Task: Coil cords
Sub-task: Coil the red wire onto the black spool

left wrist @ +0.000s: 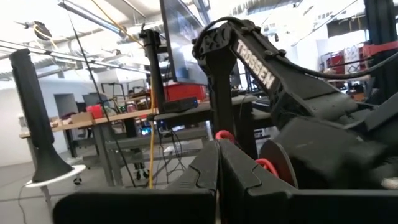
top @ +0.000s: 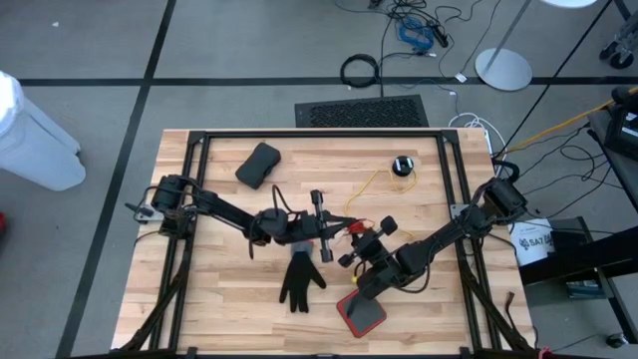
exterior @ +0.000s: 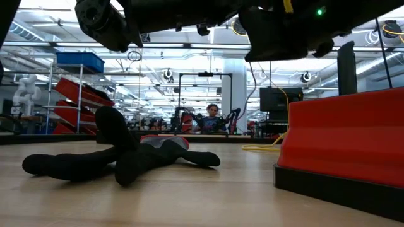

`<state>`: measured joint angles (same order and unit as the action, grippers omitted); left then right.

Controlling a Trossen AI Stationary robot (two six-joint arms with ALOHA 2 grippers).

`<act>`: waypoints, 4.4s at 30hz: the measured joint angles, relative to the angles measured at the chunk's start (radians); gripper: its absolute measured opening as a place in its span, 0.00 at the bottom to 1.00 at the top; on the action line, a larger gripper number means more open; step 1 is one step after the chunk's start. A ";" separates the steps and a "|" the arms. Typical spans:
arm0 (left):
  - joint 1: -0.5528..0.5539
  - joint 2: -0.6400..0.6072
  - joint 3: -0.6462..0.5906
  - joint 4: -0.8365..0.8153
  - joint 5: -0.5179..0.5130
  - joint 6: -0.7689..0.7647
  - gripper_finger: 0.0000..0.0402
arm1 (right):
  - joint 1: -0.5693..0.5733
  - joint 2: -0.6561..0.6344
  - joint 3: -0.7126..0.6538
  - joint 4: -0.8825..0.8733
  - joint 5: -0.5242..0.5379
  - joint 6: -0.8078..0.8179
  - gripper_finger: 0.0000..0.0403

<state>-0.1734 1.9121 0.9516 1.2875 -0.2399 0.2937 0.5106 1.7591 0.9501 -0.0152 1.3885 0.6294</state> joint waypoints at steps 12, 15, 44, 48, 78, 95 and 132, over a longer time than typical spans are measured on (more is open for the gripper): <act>0.005 -0.002 0.001 -0.025 0.011 0.033 0.02 | 0.005 0.000 0.000 0.114 -0.053 -0.146 0.00; 0.005 -0.002 0.001 -0.041 0.013 0.052 0.02 | 0.016 0.000 0.000 0.114 -0.061 -0.144 0.00; 0.001 0.002 -0.001 -0.227 -0.012 0.135 0.02 | 0.079 -0.070 0.235 -0.305 -0.144 -0.098 0.00; -0.002 0.003 -0.003 -0.246 -0.012 0.138 0.02 | 0.101 -0.118 0.249 -0.364 -0.146 -0.068 0.00; -0.015 0.002 -0.003 -0.243 -0.003 0.107 0.02 | 0.185 -0.227 0.125 -0.922 -0.420 0.390 0.00; -0.016 0.002 -0.003 -0.155 0.084 -0.027 0.02 | 0.117 -0.226 -0.013 -0.602 -0.365 0.208 0.00; -0.018 -0.001 -0.001 -0.088 0.096 -0.025 0.02 | 0.160 -0.223 -0.155 -0.342 -0.417 0.245 0.03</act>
<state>-0.1909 1.9110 0.9508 1.1990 -0.1438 0.2687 0.6708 1.5364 0.7948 -0.3569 0.9713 0.8746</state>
